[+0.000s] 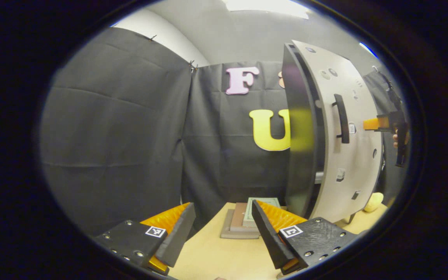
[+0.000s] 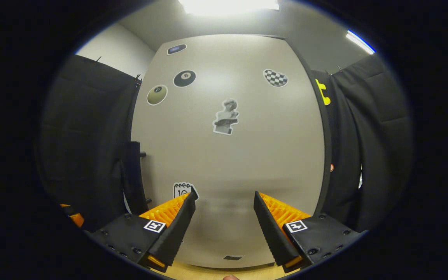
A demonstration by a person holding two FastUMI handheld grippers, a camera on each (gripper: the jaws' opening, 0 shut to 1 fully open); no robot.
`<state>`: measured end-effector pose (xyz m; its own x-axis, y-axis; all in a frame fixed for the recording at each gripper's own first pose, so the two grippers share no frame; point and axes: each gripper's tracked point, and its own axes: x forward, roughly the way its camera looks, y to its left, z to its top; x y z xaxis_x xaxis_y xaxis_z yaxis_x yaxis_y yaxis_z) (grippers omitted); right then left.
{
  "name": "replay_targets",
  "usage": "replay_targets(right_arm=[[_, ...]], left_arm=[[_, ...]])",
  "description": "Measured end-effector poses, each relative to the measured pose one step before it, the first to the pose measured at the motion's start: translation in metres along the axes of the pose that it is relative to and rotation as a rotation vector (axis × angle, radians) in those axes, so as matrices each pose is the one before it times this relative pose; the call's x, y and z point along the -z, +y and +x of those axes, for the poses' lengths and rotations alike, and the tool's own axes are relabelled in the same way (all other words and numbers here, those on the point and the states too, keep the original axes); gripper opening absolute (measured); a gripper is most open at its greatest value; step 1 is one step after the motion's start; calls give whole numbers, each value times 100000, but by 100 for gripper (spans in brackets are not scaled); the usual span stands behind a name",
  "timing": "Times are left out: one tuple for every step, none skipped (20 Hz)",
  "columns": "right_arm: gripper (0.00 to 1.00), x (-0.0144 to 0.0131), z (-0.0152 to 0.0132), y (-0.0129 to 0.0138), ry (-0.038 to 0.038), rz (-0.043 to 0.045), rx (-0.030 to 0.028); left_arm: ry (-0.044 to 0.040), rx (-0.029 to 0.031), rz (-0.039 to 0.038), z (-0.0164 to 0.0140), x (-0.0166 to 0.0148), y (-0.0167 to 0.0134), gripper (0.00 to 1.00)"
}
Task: Open the cabinet door with the right hand, grasp the bottle in the cabinet with the left hand and place it on the coaster, then close the cabinet door with the right hand.
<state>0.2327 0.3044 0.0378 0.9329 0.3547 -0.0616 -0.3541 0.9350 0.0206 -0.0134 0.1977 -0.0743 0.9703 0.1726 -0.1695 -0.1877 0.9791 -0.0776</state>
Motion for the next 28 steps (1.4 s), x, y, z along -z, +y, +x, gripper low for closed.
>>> replay_targets(right_arm=[[93, 41, -1769, -801, 78, 246, -240], [96, 44, -1459, -1029, -6, -2, 487], [96, 370, -1119, -940, 328, -308, 869], [96, 229, -1400, -1252, 451, -426, 1137], [96, 216, -1237, -1284, 155, -311, 1074], [96, 126, -1322, -1337, 206, -168, 1218], [96, 164, -1178, -1430, 171, -255, 1303], [96, 163, -1159, -1287, 81, -314, 1193], [96, 104, -1061, -1252, 169, -256, 1242], [96, 190, -1144, -1358, 172, -158, 1199], [96, 233, -1063, -1392, 324, -160, 1311], [96, 338, -841, -1164, 1211, 240, 1195], [96, 442, -753, -1370, 1210, 319, 388], [96, 158, -950, -1306, 296, 291, 320], [96, 92, -855, -1478, 371, -163, 412], [96, 206, -843, -1247, 150, -357, 445], [96, 178, -641, -1127, 136, -330, 75], [96, 318, -748, -814, 382, -176, -354], [96, 317, -570, -798, 595, -24, -649], [96, 433, -674, -739, 832, -83, -409], [96, 494, -527, -591, 741, -77, -103], [95, 408, -508, -560, 631, -150, 156], [95, 451, -393, -605, 485, -154, 564], [95, 442, -375, -412, 607, -180, 344], [95, 444, -495, -269, 619, 132, -199], [96, 312, -358, -83, 571, 535, -49], [96, 122, -188, -188, 234, 550, 51], [96, 100, -238, -83, 72, 107, 580]], left_arm=[[-520, 1918, 552, 49, -347, -1413, 89], [-456, 2113, 477, -76, -560, -1413, 89], [-525, 2270, 363, -121, -591, -1622, 89], [-618, 2262, 430, -311, -598, -1556, 89], [-729, 1702, 443, -517, -443, -1367, 89], [-1023, 1501, 286, -370, -554, -1412, 89], [-742, 1149, 195, -625, -616, -1121, 89], [-524, 938, 96, -589, -599, -1209, 92], [-323, 1028, -57, -584, -502, -1209, 92], [-299, 901, -226, -465, -458, -1167, 90], [-73, 731, -269, -568, -434, -1112, 90], [-238, 624, -319, -612, -587, -938, 88], [-384, 457, 35, -663, -469, -961, 90], [-619, 89, 549, -537, -706, -860, 89], [-573, -154, 1028, -802, -647, -827, 88], [-543, -143, 1378, -704, -633, -741, 88], [-402, -197, 1376, -774, -385, -707, 88], [-92, -690, 1403, -574, -458, -520, 88], [233, -1055, 1257, -438, -211, -318, 88], [133, -989, 809, -588, -378, -49, 88], [-158, -693, 257, -619, -329, -99, 88], [-165, -568, 123, -508, -317, -28, 88], [-118, -765, 384, -572, -294, 181, 88], [-203, -684, 714, -447, -271, 211, 90], [-165, -641, 775, -452, -54, 272, 88], [-51, -401, 563, -342, -174, 223, 88], [155, -113, 176, -313, 23, 241, 90], [183, 261, -161, -151, -22, 161, 90]])
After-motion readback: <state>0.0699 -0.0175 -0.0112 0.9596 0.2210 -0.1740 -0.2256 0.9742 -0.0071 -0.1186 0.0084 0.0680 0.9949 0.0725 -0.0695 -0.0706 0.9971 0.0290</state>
